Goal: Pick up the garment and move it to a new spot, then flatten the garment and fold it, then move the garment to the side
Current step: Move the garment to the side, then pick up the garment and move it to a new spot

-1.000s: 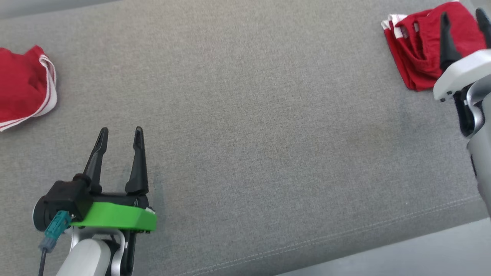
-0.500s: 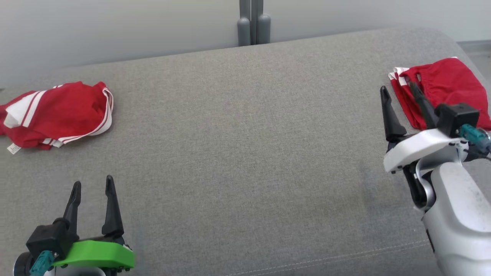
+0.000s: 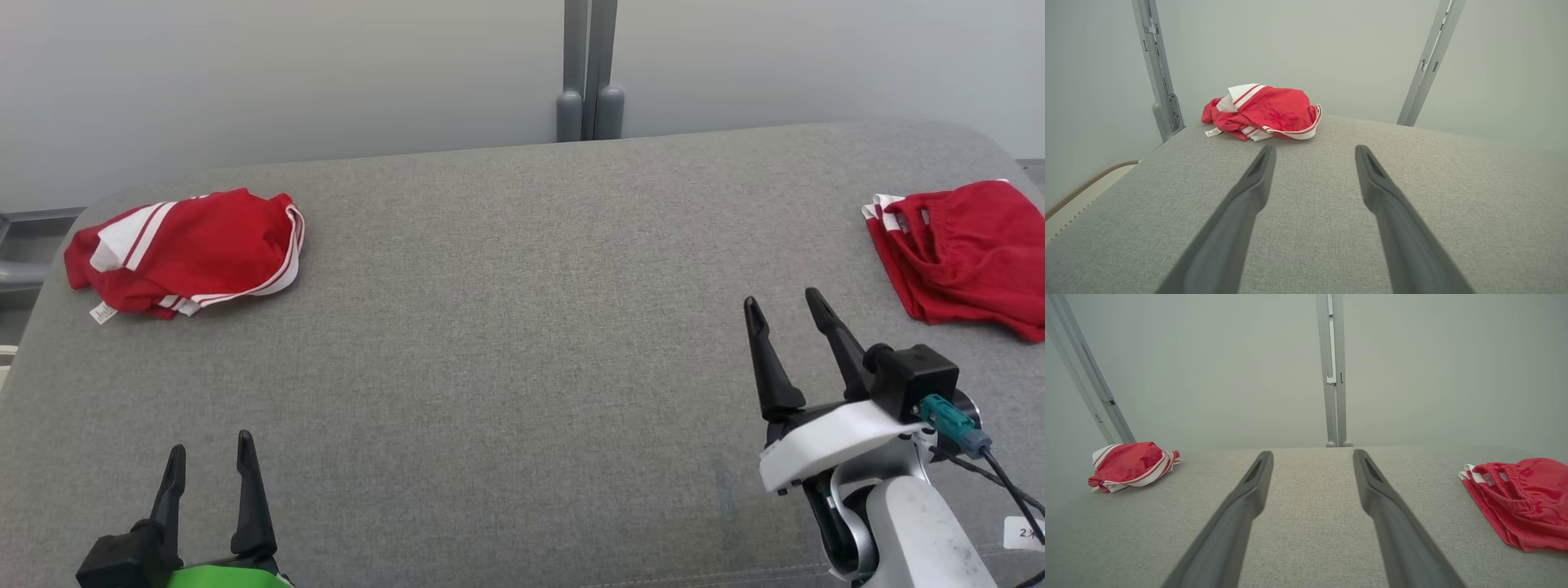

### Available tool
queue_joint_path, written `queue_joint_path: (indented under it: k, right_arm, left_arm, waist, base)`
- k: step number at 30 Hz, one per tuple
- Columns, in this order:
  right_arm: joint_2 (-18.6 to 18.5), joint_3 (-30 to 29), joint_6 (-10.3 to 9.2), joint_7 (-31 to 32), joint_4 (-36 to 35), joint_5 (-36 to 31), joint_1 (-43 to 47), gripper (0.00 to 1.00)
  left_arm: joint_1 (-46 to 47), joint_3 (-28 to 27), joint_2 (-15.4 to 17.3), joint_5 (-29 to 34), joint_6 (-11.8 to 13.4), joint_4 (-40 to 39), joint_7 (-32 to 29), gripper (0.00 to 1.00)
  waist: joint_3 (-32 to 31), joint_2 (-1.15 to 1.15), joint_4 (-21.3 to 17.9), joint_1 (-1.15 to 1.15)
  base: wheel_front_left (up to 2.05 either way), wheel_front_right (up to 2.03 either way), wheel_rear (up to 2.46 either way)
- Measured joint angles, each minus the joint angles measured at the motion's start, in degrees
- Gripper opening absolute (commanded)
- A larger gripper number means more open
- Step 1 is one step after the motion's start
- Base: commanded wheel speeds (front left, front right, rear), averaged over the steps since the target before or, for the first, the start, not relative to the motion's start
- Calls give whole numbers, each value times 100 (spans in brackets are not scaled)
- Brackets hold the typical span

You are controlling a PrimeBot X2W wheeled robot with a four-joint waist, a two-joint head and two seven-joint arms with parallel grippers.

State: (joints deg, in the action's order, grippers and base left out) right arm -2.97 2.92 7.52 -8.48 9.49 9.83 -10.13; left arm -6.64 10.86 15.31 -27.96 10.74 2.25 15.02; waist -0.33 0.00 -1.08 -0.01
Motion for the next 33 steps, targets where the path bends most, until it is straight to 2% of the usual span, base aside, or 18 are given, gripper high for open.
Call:
queue_joint_path:
  k: [12,33]
  right_arm:
    - [13,190,-1,54,-541,372,790,100]
    - [14,276,-1,-29,-415,512,927,100]
  left_arm:
    - [-42,80,-88,132,-99,37,0,100]
    - [-4,232,-36,145,-151,210,-58,100]
  waist:
    - [-105,0,169,0]
    - [-194,0,134,0]
  base:
    - [0,0,0]
    - [0,0,0]
